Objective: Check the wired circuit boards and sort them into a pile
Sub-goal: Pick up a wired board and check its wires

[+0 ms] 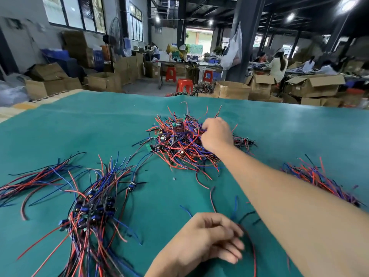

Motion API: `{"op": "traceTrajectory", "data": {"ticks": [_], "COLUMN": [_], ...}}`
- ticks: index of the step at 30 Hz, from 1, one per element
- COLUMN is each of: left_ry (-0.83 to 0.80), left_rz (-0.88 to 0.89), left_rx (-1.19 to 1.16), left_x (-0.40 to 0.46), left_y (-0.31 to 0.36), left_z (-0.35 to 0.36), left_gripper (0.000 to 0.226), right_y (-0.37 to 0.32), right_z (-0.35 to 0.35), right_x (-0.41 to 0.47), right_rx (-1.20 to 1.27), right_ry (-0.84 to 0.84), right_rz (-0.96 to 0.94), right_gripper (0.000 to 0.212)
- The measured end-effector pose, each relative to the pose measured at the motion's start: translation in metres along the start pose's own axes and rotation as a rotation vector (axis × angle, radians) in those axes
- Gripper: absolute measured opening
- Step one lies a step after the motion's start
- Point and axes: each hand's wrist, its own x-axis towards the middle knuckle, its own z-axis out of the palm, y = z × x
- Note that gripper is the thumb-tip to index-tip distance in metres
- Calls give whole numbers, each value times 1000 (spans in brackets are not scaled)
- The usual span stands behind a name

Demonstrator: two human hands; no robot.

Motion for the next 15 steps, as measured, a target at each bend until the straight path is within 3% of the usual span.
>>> {"op": "traceTrajectory", "data": {"ticks": [3, 6, 11, 15], "left_ry": [-52, 16, 45, 34], "left_rz": [-6, 23, 22, 12], "left_rx": [-43, -89, -121, -121], "left_x": [46, 45, 48, 46], "left_y": [-9, -7, -8, -5], "left_z": [51, 47, 54, 54], "left_gripper": [14, 13, 17, 16], "right_y": [26, 33, 34, 30], "right_z": [4, 12, 21, 11], "right_x": [11, 10, 10, 15], "right_rx": [101, 56, 63, 346], "right_ry": [-81, -215, -118, -47], "right_rz": [96, 11, -37, 35], "right_gripper": [43, 51, 31, 21]}}
